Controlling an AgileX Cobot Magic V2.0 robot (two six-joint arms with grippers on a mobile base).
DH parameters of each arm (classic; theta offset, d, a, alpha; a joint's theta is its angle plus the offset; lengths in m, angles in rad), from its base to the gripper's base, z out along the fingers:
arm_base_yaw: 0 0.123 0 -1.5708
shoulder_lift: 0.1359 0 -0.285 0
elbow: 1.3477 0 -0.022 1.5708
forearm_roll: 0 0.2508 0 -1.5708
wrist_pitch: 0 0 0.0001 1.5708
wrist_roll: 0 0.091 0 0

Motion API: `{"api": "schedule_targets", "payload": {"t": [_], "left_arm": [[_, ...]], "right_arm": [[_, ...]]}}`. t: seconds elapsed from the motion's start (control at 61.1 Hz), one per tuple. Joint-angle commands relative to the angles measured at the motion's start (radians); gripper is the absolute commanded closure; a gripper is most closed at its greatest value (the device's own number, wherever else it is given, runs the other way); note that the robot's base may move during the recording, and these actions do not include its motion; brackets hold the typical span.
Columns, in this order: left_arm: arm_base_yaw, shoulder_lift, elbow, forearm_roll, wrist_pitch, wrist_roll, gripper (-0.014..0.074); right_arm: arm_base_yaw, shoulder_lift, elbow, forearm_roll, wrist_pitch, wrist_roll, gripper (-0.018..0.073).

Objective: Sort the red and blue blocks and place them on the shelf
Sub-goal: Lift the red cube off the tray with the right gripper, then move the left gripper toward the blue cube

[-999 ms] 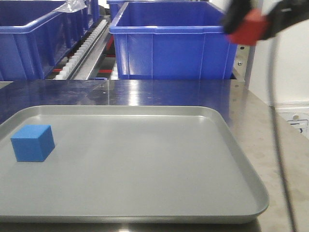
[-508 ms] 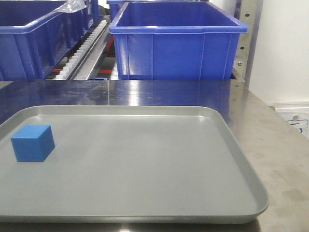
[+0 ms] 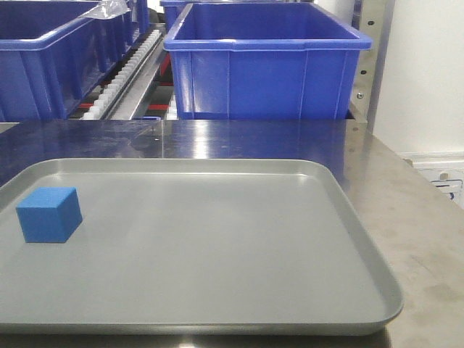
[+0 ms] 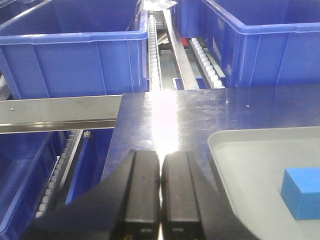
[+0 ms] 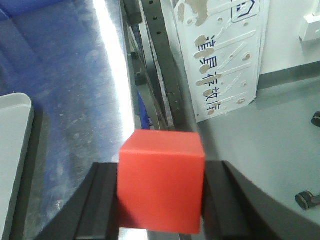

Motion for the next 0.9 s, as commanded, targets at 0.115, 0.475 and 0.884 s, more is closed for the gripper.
{"api": "schedule_targets", "payload": {"t": [0.115,0.475,0.884], "left_arm": [[0.002,-0.021,0.042,0.000,-0.088,-0.001,0.0464],[0.002,-0.021,0.042,0.000,-0.088,-0.001,0.0465],[0.002,-0.021,0.042,0.000,-0.088,-0.001,0.0465]], "right_arm": [[-0.005,0.002,-0.026,-0.004,-0.095,-0.007,0.0492],[-0.005,0.002,-0.026,-0.004,-0.093,-0.007,0.0492],[-0.005,0.002,-0.026,-0.004,-0.093,-0.007,0.0492]]}}
